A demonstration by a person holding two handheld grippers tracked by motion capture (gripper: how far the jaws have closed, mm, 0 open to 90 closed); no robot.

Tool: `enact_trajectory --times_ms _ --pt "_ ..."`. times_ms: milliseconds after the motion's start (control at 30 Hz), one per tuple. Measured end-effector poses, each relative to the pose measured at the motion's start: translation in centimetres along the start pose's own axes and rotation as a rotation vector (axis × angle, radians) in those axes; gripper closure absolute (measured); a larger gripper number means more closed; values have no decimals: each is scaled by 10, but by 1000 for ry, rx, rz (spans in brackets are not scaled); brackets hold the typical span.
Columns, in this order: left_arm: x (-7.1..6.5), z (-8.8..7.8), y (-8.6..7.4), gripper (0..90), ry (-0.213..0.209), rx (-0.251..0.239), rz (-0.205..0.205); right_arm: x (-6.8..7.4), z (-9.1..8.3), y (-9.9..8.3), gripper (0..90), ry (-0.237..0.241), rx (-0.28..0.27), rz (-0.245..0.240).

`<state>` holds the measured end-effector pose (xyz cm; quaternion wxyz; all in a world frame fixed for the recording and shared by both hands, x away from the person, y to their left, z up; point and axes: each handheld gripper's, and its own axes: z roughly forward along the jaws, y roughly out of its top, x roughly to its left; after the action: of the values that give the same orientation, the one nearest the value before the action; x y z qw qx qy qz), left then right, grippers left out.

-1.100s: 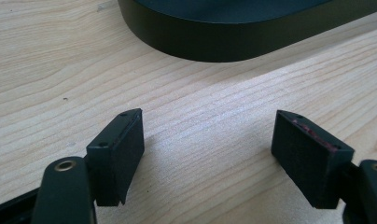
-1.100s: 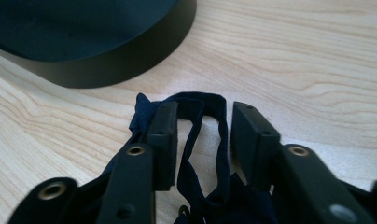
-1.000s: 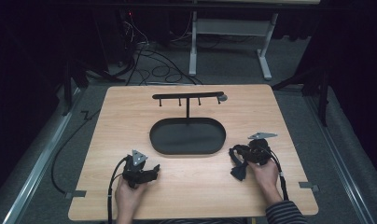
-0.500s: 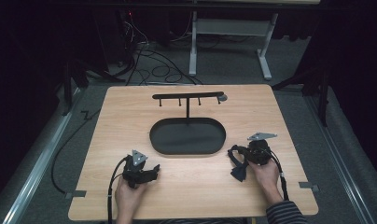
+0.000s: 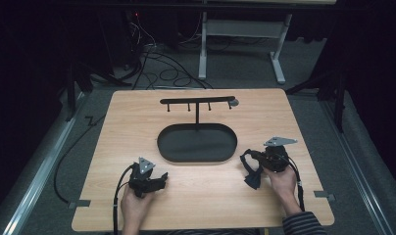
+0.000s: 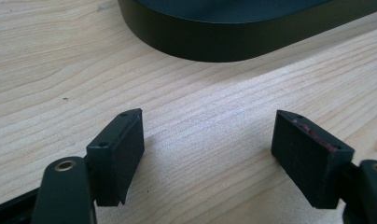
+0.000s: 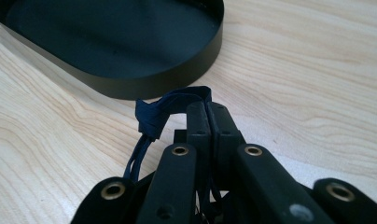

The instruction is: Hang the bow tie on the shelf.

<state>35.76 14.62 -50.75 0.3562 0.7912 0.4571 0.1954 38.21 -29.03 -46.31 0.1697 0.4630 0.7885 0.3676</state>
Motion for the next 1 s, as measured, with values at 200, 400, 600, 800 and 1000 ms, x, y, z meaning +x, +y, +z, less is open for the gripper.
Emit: enact_trajectory --times_ms 200,400,600,800,1000 --pt "0 0 0 258 0 0 0 4 -9 9 900 3 -21 -19" --pt "0 0 0 258 0 0 0 5 -11 12 900 8 -30 -22" --pt "0 0 0 258 0 0 0 5 -18 17 900 17 -53 -15" --pt "0 0 0 258 0 0 0 5 -29 25 900 10 -69 -24" --pt "0 0 0 258 -1 0 0 6 -31 30 900 18 -82 -26"
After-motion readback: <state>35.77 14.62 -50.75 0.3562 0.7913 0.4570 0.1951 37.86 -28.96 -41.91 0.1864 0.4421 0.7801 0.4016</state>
